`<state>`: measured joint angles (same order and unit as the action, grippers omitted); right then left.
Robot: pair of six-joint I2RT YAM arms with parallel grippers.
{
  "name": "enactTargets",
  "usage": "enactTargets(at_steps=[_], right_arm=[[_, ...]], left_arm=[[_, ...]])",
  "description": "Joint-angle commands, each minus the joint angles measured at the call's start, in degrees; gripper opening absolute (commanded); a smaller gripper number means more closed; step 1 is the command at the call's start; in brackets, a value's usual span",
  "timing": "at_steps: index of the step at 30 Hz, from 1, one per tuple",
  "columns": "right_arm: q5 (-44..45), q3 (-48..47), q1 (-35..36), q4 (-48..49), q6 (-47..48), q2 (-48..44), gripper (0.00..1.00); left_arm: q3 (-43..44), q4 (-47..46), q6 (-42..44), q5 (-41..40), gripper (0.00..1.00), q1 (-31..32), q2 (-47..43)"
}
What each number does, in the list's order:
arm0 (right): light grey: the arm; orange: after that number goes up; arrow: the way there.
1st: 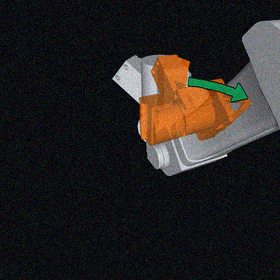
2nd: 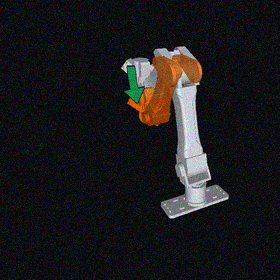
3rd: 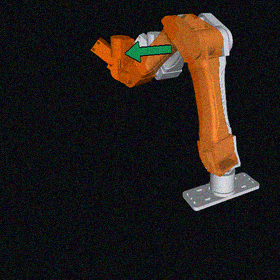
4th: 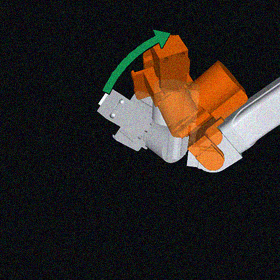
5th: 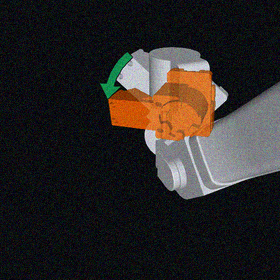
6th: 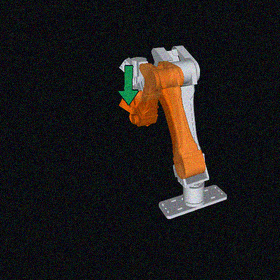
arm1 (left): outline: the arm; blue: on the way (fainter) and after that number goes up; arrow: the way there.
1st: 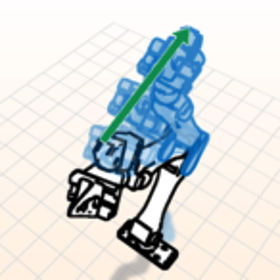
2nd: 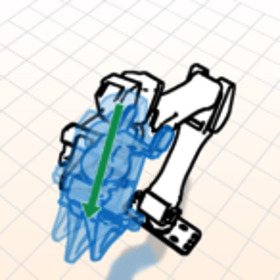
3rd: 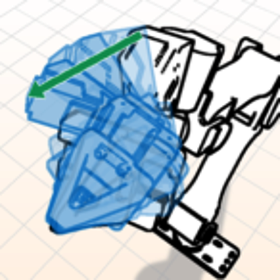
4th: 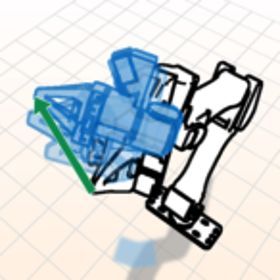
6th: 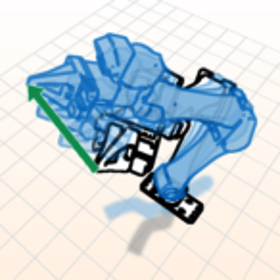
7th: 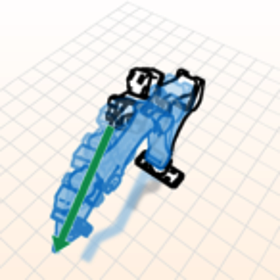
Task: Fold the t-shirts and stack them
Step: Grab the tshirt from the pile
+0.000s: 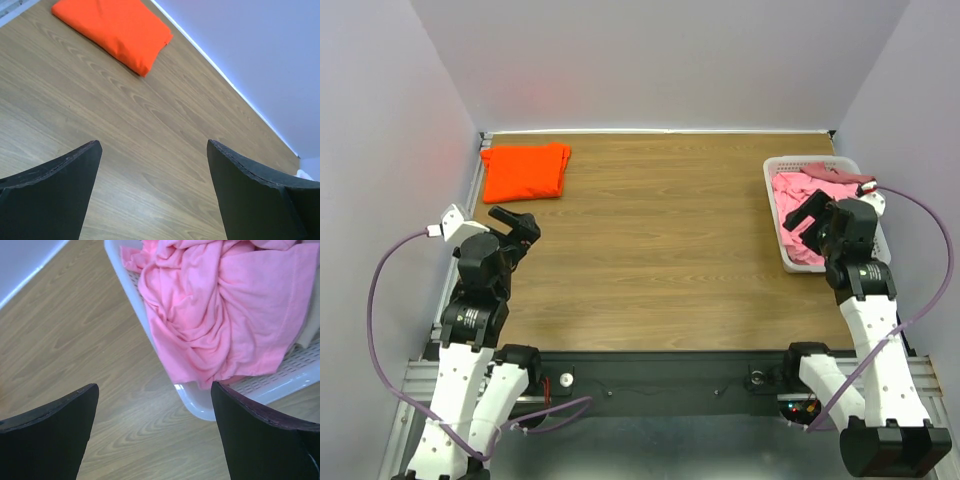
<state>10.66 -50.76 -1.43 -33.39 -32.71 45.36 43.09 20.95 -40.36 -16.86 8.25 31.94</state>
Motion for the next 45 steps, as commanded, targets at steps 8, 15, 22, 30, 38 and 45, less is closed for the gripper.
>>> enactTargets(at_steps=[8,15,22,30,38,45], right_arm=[[16.4,-7.5,-0.2,0.2,1.8,12.3,1.0],[20.9,-15.8,-0.2,0.0,1.0,28.8,0.99],[24.8,-21.0,-0.8,0.1,0.4,41.0,0.79],[23.4,-22.8,-4.1,1.0,-0.9,48.4,0.57],[18.4,-22.4,-4.7,3.2,1.6,45.2,0.11],[18.5,-23.2,-4.7,3.1,2.8,34.8,0.0]], left_arm=[[-0.7,-3.7,1.5,2.8,0.99,0.0,1.5],[-0.6,-3.2,1.0,0.9,0.99,0.0,1.7],[0.5,-1.4,0.8,-0.4,0.99,-0.1,2.7],[0.1,-0.7,0.2,-1.2,0.99,0.0,2.7],[-0.1,-0.4,-0.2,-2.0,0.99,0.0,3.0],[-0.6,-0.6,-0.3,-1.9,0.99,-0.1,2.9]])
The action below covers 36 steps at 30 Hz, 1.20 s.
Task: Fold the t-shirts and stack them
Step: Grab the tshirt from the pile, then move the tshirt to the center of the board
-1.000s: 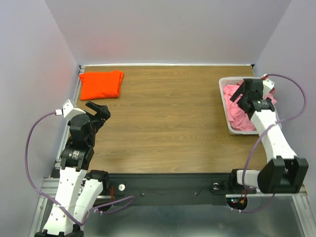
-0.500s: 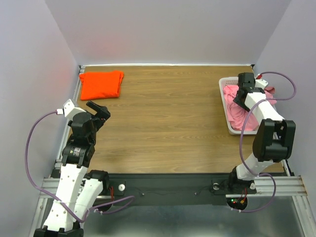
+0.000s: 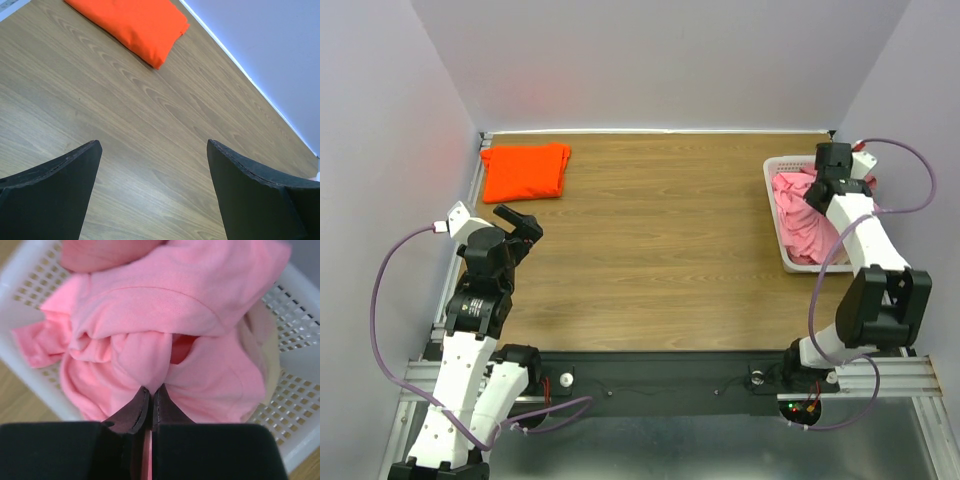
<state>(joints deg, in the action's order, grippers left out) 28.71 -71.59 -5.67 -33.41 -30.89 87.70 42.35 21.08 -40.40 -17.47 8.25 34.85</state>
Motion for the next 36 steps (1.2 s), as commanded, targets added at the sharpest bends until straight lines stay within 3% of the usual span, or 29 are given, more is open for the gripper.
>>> enactTargets(at_steps=[1,7,12,14,17,18,21,22,24,26,30,32,35,36], right_arm=[[0.6,-2.8,-0.5,3.1,1.0,-8.8,0.0],[-3.6,-11.1,-0.5,3.2,2.2,-15.7,0.0],[-25.9,-27.3,-0.5,3.2,5.0,-14.8,0.0],[-39.8,-31.7,-0.5,3.1,4.5,-12.1,0.0],[-52.8,-39.7,1.4,2.1,4.4,-5.8,0.0],[-53.3,-42.7,7.8,0.8,7.6,-3.5,0.0],[-37.7,-56.3,22.7,-5.7,14.4,5.8,0.01],[-37.8,-64.1,28.6,-7.4,15.9,8.4,0.01],[-46.1,-70.5,31.4,-7.2,14.1,15.7,0.01],[-48.7,-77.1,33.3,-4.3,12.7,19.3,0.0],[-50.5,-70.6,35.8,8.4,7.5,18.9,0.0],[-46.3,-67.5,35.8,10.6,5.7,16.7,0.01],[-30.0,-57.1,35.8,10.5,3.3,12.1,0.04],[-20.6,-53.9,35.7,10.5,3.2,10.8,0.05]], left_arm=[[0.2,-0.6,-0.3,-1.3,0.99,-0.1,0.0],[-0.2,-1.0,-0.7,-2.0,0.99,-0.1,0.4],[-0.5,-1.1,-1.0,-2.2,0.99,0.0,0.6],[-0.3,-1.2,-0.9,-2.1,0.99,-0.1,0.8],[-0.2,-1.3,-0.7,-1.9,0.98,-0.1,1.1],[0.0,-1.3,-0.6,-1.9,0.99,-0.1,1.4],[0.4,-0.9,-0.6,-2.1,0.99,-0.1,2.0],[0.5,-0.9,-0.6,-2.0,0.98,-0.1,2.1],[0.6,-0.6,-0.6,-2.2,0.99,-0.1,2.2],[1.2,-0.1,-0.9,-2.8,0.99,-0.1,2.4],[1.1,-0.2,-1.1,-2.6,0.99,-0.1,2.2],[1.1,0.1,-1.5,-2.7,0.99,-0.1,2.4],[1.1,0.1,-1.8,-1.9,0.99,-0.1,2.6],[0.9,-0.1,-1.8,-1.6,0.99,-0.1,2.8]])
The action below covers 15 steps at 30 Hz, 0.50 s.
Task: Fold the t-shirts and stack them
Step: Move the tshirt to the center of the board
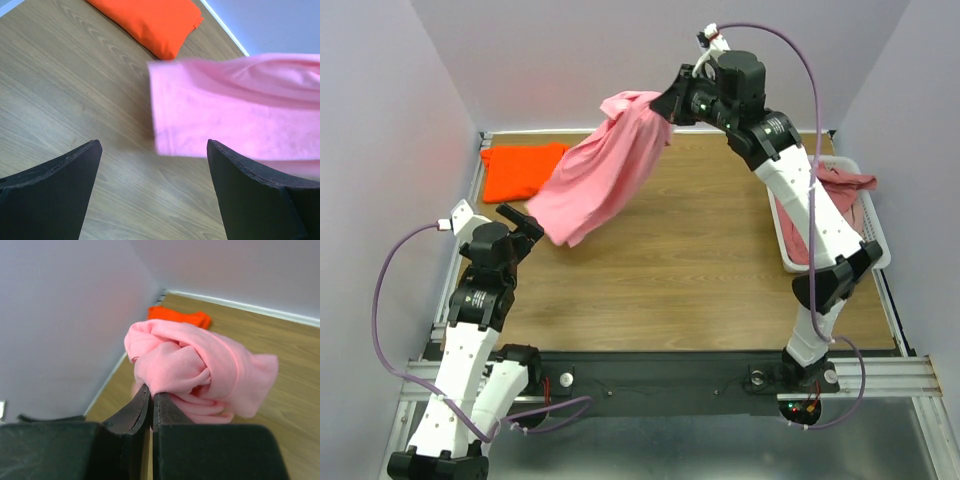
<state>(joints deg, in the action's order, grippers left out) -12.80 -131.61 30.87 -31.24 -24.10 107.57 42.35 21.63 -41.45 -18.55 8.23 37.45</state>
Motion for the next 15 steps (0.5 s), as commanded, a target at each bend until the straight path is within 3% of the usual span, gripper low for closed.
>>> enactTargets(at_steps=[1,3,7,8,9,10,11,14,15], right_arm=[[24.6,13.5,-0.8,8.2,-3.3,-10.3,0.06],[31.5,21.9,-1.2,8.0,-3.2,-13.9,0.09],[30.7,48.1,-6.8,8.0,-9.8,-17.6,0.23],[29.1,50.8,-8.1,8.0,-10.4,-17.2,0.31],[26.7,52.9,-9.0,8.0,-10.6,-16.1,0.5],[25.8,54.9,-10.5,8.0,-10.0,-15.3,0.59],[25.5,56.6,-10.7,7.8,-9.2,-14.8,0.81],[27.1,58.0,-10.7,7.4,-7.3,-15.2,1.0],[27.9,58.7,-10.7,7.4,-6.8,-15.9,1.0]], left_arm=[[0.8,-0.8,-0.7,-0.2,0.99,-0.1,0.3],[0.6,-1.0,-0.9,0.0,0.99,-0.1,0.6],[0.2,-0.2,-1.3,0.4,0.99,-0.1,2.4],[0.0,-0.3,-1.5,0.8,0.99,-0.1,2.8],[-0.3,-0.5,-1.4,1.4,0.99,-0.1,3.8],[-0.5,-1.0,-1.4,2.2,0.99,-0.1,4.3],[-0.8,-1.8,-1.0,4.0,0.99,-0.1,5.3],[-2.7,-4.7,-0.6,8.7,0.99,-0.1,7.2],[-4.2,-5.8,-0.6,9.9,0.99,-0.1,8.6]])
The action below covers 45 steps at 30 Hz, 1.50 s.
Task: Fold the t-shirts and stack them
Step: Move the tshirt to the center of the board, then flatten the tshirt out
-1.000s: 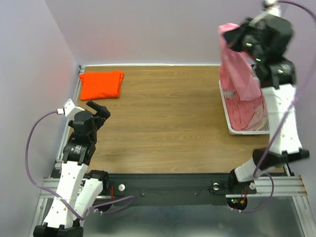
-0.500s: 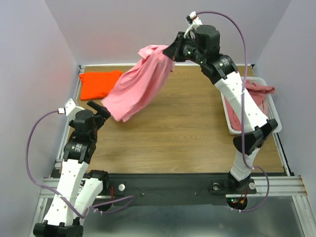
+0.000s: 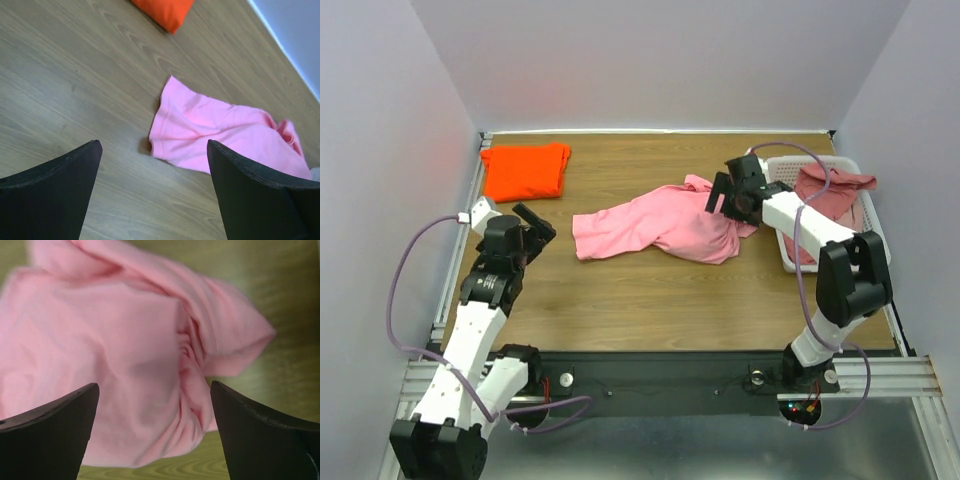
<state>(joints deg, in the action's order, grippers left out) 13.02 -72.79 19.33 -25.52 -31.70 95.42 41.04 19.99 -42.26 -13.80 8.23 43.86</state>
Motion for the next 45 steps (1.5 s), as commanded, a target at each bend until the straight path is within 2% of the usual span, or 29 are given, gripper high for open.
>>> enactTargets(at_steps=[1,5,9,11,18,22,28,30,33,37,39,40,41,44,45], right_arm=[[2.5,0.2,0.9,1.6,1.3,-5.2,1.0],[1.8,2.7,0.9,1.6,3.2,-9.6,1.0],[3.2,6.7,0.9,2.0,4.5,-13.4,1.0],[3.0,5.3,0.9,2.9,8.4,-12.9,1.0],[-9.7,-7.1,1.0,3.8,15.3,-0.8,1.0],[-9.6,-14.0,1.8,4.0,20.1,6.2,1.0],[-7.0,-23.3,2.5,4.2,24.8,15.8,1.0],[-7.2,-25.5,2.5,4.2,25.9,18.4,1.0],[-8.2,-30.2,2.6,4.2,30.0,24.6,1.0],[-4.4,-36.2,3.3,4.2,31.2,31.7,1.0],[-3.5,-38.2,3.3,4.2,31.2,33.2,0.99],[-3.7,-38.7,3.3,4.2,31.2,34.5,0.98],[-3.7,-39.3,3.3,4.2,31.2,35.1,0.93],[-1.7,-40.4,3.3,4.2,31.2,36.9,0.84],[-0.5,-40.3,3.3,4.2,31.2,37.0,0.76]], left_arm=[[-3.4,-5.1,0.2,7.5,0.99,0.0,3.1],[-5.7,-9.8,0.3,10.2,0.99,1.6,9.1],[-5.4,-13.6,1.0,9.5,0.99,4.8,14.1],[-4.5,-15.7,1.8,8.9,0.99,5.0,16.7],[5.3,-22.0,5.9,8.7,0.98,5.0,34.8],[10.2,-23.1,7.5,7.6,0.98,5.0,42.1],[16.1,-21.8,8.8,5.7,0.9,5.0,52.3],[17.8,-21.7,8.9,5.9,0.83,5.0,55.6],[19.7,-21.9,10.1,6.1,0.78,5.7,59.0],[21.1,-22.3,10.8,6.3,0.58,6.5,62.3],[21.6,-21.7,11.1,5.8,0.3,6.9,63.4],[21.7,-21.7,11.3,5.5,0.06,6.9,63.5],[21.9,-21.8,11.5,5.5,0.0,6.9,63.5],[22.6,-21.6,12.2,4.8,0.0,7.0,63.2],[22.2,-21.7,12.1,4.6,0.0,7.0,62.4]])
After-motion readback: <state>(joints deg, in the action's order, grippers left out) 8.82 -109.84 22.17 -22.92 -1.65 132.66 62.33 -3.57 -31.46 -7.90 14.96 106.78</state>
